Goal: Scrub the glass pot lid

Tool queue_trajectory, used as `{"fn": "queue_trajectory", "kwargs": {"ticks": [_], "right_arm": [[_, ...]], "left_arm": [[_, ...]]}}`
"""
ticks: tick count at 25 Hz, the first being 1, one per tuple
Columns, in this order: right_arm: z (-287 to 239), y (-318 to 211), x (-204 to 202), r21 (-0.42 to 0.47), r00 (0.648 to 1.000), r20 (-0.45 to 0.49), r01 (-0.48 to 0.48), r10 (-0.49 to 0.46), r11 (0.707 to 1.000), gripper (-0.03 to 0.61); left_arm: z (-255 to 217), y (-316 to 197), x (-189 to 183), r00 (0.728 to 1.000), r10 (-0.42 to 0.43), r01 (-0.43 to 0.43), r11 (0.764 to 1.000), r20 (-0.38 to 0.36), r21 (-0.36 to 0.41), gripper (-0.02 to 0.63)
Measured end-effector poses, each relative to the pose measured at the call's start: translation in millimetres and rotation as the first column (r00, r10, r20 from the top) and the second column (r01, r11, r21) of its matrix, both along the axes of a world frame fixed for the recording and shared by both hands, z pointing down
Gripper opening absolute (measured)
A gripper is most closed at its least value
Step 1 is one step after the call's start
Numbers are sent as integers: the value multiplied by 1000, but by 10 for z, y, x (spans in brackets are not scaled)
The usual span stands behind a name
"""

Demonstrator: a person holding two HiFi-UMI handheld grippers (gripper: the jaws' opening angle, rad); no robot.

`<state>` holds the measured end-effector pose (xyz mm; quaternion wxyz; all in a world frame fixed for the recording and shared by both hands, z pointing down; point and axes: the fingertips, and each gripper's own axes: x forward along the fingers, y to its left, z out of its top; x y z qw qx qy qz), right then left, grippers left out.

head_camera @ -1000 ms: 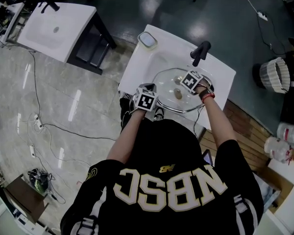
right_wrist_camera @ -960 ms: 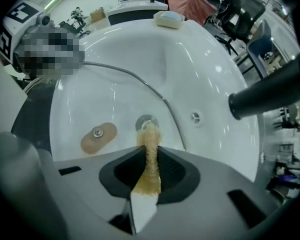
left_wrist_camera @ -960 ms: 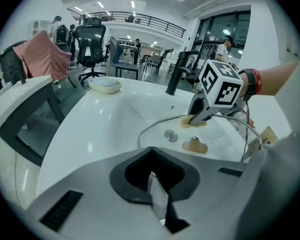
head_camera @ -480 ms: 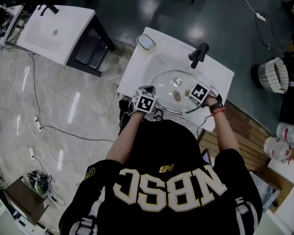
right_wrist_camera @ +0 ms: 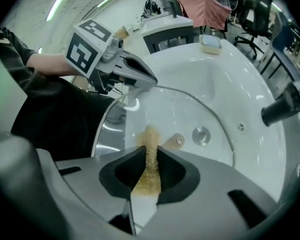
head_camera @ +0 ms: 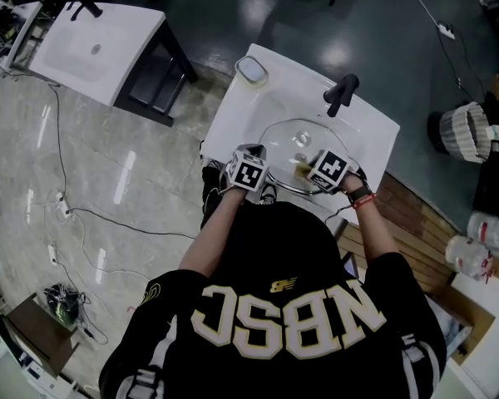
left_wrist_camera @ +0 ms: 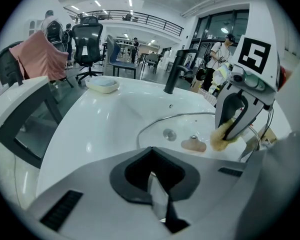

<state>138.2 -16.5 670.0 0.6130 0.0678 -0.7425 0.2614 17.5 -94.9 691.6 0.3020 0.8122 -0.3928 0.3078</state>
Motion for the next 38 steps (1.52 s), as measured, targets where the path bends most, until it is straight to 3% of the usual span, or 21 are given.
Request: {"fn": "queue_trajectory", "kwargs": {"ticks": [4, 9, 12, 15, 18, 21, 25, 31, 38], "right_arm": [[81, -87, -300, 18, 996, 76, -49, 47, 999, 72], [371, -430, -559, 130, 998, 54, -51, 44, 990, 72], [574, -587, -595, 131, 997, 40, -69, 64, 989, 72], [743, -740, -447, 127, 991, 17, -130, 129, 983, 72], [787, -997, -106, 197, 981, -58, -169, 184, 966, 72], [775, -1082, 208, 230, 972, -131, -162, 196, 960, 72], [722, -953, 643, 233, 949, -284, -74, 140, 970, 72], [388, -620, 892, 125, 933, -355, -13, 57, 992, 71], [100, -178, 540, -86, 991, -124, -52, 41, 995, 71]], "left_arm": [[0, -10, 1, 1000, -8, 8, 1000, 0, 7, 14], [-4, -12, -7, 1000, -4, 4, 1000, -5, 6, 14], [7, -22, -16, 1000, -6, 6, 1000, -1, 11, 13], [0, -9, 5, 1000, -8, 8, 1000, -2, 10, 13], [-3, -15, 3, 1000, -11, 11, 1000, -4, 11, 14], [-16, -14, -1, 1000, -14, 14, 1000, -10, 12, 13], [-18, -2, 6, 1000, -14, 14, 1000, -18, 9, 13], [-56, -8, 8, 1000, -16, 16, 1000, -21, 4, 12], [-16, -27, 16, 1000, -16, 16, 1000, -18, 9, 14]]}}
